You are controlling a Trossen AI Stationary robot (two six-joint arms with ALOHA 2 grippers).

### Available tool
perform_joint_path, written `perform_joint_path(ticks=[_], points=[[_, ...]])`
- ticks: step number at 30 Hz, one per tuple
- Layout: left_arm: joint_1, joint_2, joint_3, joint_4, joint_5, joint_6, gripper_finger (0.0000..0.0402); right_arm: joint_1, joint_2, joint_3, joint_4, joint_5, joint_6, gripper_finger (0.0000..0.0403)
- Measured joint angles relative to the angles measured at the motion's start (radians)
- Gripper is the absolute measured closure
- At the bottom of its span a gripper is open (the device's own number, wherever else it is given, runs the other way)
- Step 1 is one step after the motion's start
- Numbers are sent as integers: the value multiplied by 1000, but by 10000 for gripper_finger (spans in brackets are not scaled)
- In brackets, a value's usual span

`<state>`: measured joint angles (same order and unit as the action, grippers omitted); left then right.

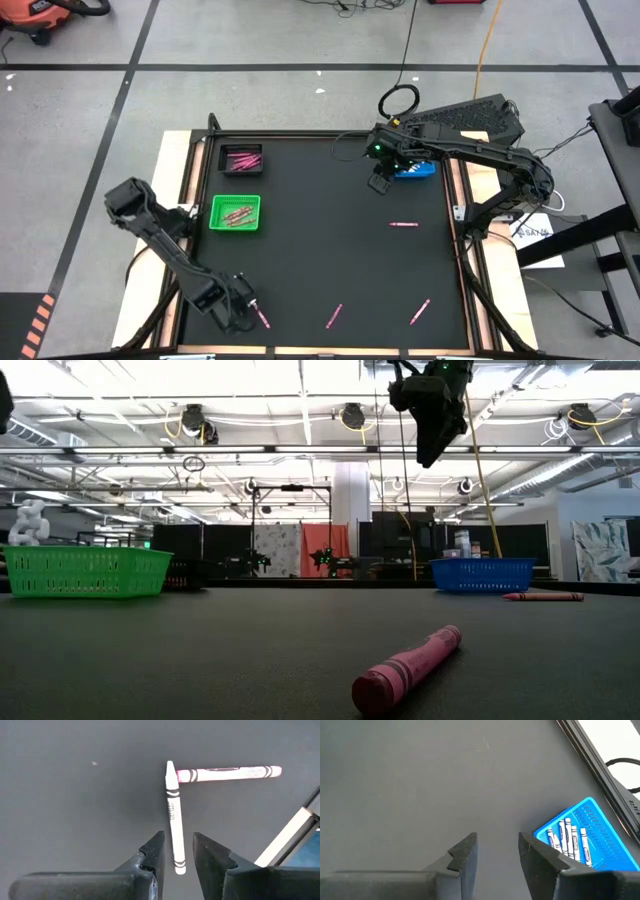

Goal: Sort crayons
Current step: Put the white crayon into the blue bin

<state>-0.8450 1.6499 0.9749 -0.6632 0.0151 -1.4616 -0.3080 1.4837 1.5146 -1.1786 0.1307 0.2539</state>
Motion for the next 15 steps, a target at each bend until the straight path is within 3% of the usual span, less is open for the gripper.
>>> perform_joint_path(ticks=[15], points=[[-22, 79, 0, 36, -1, -53, 309, 0, 0, 0, 0, 0, -3, 273]])
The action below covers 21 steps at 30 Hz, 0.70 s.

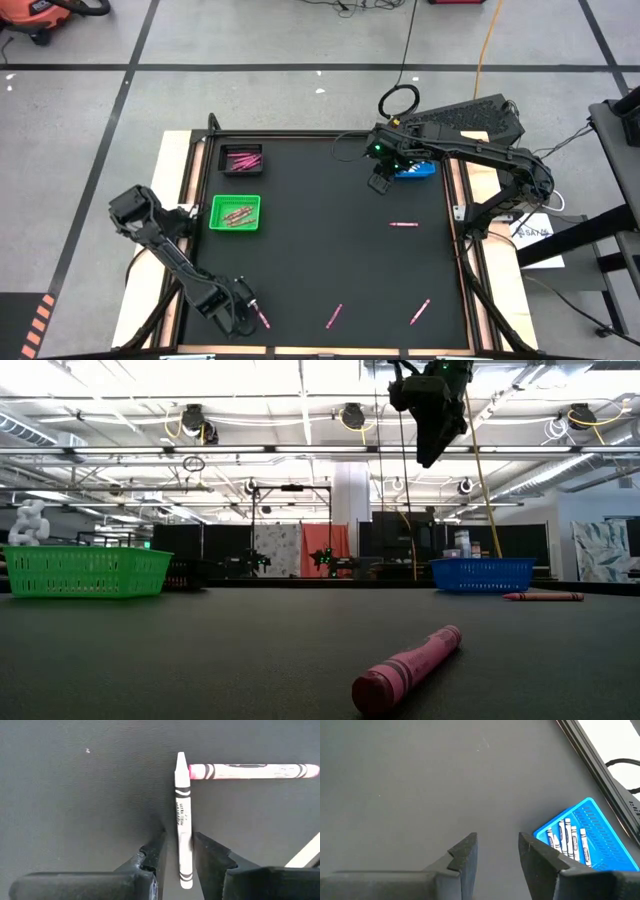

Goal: Sort crayons
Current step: Put the white crayon into the blue bin

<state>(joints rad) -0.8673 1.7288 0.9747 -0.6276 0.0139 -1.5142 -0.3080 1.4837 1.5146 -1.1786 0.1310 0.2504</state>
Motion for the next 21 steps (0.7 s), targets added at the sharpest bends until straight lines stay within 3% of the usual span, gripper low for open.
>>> perform_joint_path(ticks=[12, 21], points=[[0, 37, 4, -3, 7, -2, 312, 0, 0, 0, 0, 5, -4, 273], [1, 38, 2, -5, 26, 1, 381, 0, 0, 0, 0, 7, -9, 273]])
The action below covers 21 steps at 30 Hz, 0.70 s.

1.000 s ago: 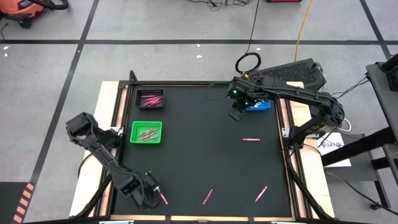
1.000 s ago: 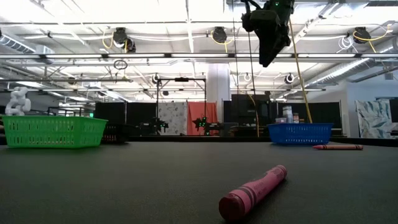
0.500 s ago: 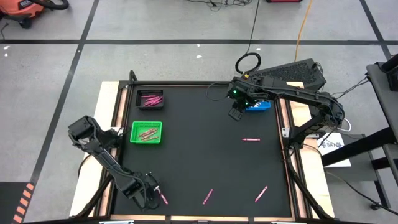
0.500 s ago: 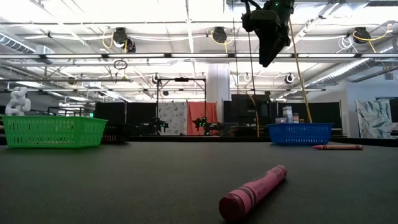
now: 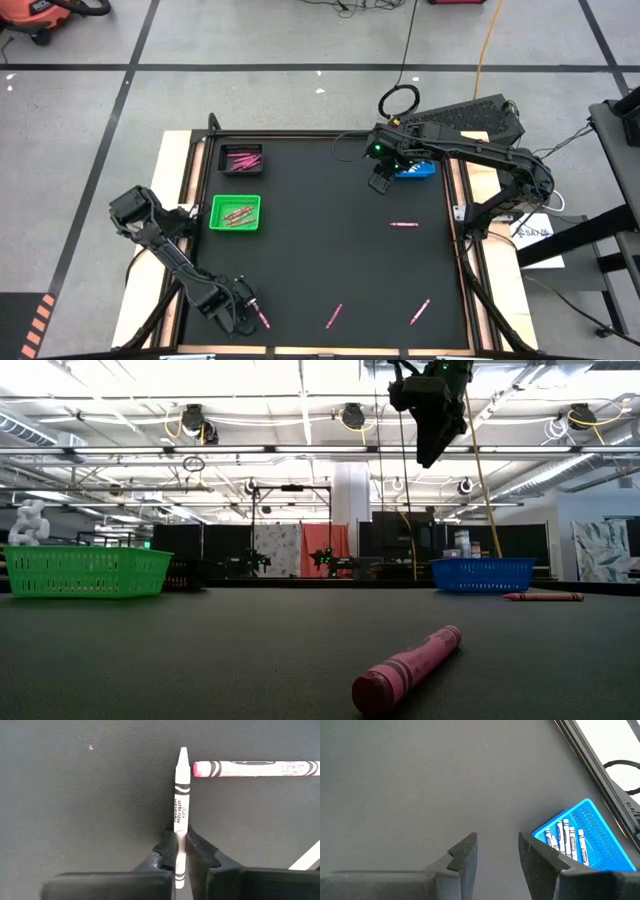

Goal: Sort crayons
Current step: Put the white crayon into the blue bin

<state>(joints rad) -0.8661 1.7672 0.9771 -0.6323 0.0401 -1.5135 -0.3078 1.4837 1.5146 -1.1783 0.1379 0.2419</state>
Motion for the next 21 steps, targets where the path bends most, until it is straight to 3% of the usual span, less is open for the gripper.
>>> perform_joint_path(ticks=[9, 15, 21], points=[[3, -60, -7, -20, 22, 8, 393, 0, 0, 0, 1, 0, -22, 273], [27, -144, -5, -135, 19, 15, 393, 0, 0, 0, 15, -8, -55, 273], [122, -223, -5, -177, -50, 140, 393, 0, -1, -7, 86, -154, -143, 273]])
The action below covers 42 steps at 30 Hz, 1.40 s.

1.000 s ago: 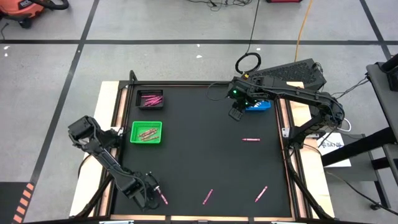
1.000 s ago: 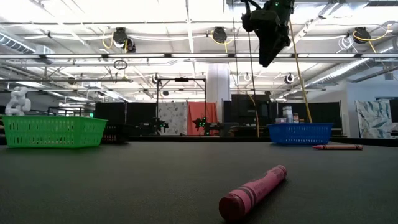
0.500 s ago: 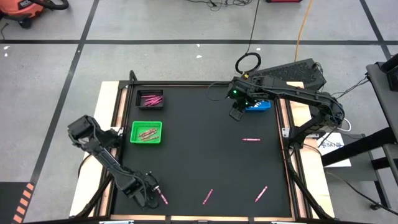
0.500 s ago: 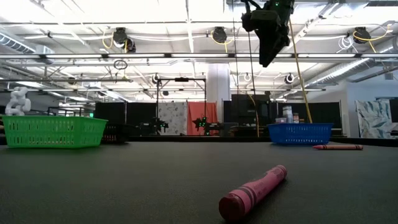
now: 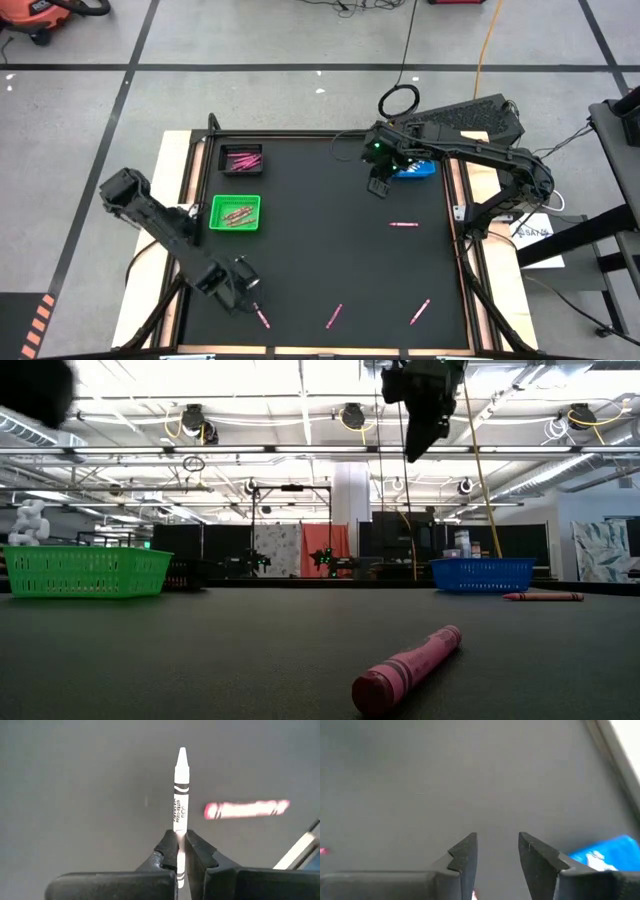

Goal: Sort crayons
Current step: Put the white crayon into the blue bin

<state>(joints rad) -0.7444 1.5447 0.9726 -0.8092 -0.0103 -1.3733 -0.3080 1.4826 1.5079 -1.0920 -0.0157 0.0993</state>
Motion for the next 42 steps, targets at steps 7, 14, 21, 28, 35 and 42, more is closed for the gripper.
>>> perform_joint_path(ticks=[7, 14, 21, 28, 35, 42], points=[[158, -70, 0, 34, -108, 220, 393, 8, 0, -90, 58, -313, -116, 273], [280, -91, 1, 180, -196, 461, 393, 65, 0, -275, 161, -511, -206, 273], [377, -91, 2, 399, -273, 694, 393, 121, 0, -458, 503, -510, -96, 273], [445, -91, 2, 564, -295, 841, 393, 164, 0, -532, 771, -502, -29, 273], [521, -91, 2, 643, -323, 937, 393, 180, 1, -535, 930, -344, -40, 273], [595, -91, 2, 710, -323, 1021, 393, 179, 1, -535, 1130, -351, -69, 273]])
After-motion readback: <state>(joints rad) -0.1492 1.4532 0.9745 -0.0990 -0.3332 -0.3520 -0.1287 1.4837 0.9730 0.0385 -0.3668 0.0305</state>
